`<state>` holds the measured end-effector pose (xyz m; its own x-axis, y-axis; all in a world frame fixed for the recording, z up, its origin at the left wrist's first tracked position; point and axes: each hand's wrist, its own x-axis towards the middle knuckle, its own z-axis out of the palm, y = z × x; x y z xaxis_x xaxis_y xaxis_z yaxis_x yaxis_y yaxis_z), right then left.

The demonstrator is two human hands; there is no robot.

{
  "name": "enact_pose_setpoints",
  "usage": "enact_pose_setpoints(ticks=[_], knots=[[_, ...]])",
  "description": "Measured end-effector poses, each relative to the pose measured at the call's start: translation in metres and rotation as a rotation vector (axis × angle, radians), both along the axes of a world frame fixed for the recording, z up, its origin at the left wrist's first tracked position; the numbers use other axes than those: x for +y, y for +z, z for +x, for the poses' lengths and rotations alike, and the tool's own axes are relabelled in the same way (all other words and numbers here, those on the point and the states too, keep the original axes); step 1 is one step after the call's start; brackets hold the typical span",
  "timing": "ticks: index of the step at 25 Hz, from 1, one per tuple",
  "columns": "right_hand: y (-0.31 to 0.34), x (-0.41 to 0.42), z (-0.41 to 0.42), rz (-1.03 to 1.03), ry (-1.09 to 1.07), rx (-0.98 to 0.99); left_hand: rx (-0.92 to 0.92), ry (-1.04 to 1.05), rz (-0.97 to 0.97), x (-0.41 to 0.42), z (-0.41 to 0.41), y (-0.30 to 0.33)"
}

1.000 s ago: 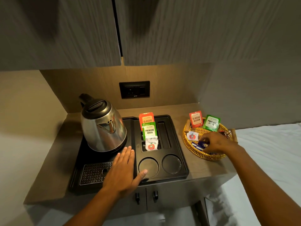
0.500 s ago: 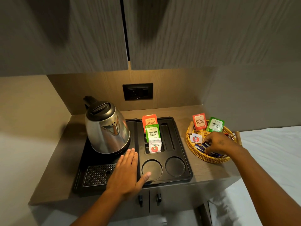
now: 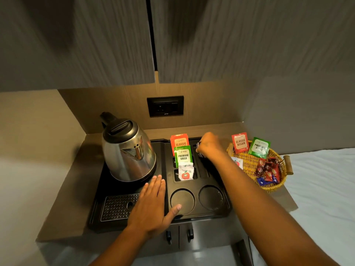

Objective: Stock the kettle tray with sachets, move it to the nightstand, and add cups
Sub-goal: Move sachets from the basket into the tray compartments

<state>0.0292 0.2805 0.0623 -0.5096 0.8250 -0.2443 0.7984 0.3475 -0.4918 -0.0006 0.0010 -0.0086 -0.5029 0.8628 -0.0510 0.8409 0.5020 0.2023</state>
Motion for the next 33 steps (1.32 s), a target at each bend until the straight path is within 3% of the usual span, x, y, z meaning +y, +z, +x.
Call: enact_pose_setpoints(ticks=[6, 9, 14, 18, 23, 33], knots=[[-0.011, 0.016, -0.017, -0.06, -0.053, -0.031, -0.037, -0.003, 0.013, 0.002, 0.0, 0.0], [-0.001, 0.015, -0.009, 0.016, -0.035, -0.049, -0.037, -0.013, -0.002, 0.0, 0.0, 0.001], [0.007, 0.025, 0.094, 0.267, -0.24, 0.025, -0.035, -0.012, -0.011, 0.002, 0.001, 0.005], [-0.015, 0.041, 0.16, 0.199, -0.387, -0.22, -0.013, -0.014, -0.035, 0.001, 0.001, 0.005], [-0.028, 0.051, 0.156, 0.247, -0.345, -0.285, -0.016, -0.014, -0.032, 0.002, 0.001, 0.004], [-0.024, 0.045, 0.153, 0.341, -0.383, -0.207, -0.014, -0.018, 0.006, 0.001, 0.0, 0.003]])
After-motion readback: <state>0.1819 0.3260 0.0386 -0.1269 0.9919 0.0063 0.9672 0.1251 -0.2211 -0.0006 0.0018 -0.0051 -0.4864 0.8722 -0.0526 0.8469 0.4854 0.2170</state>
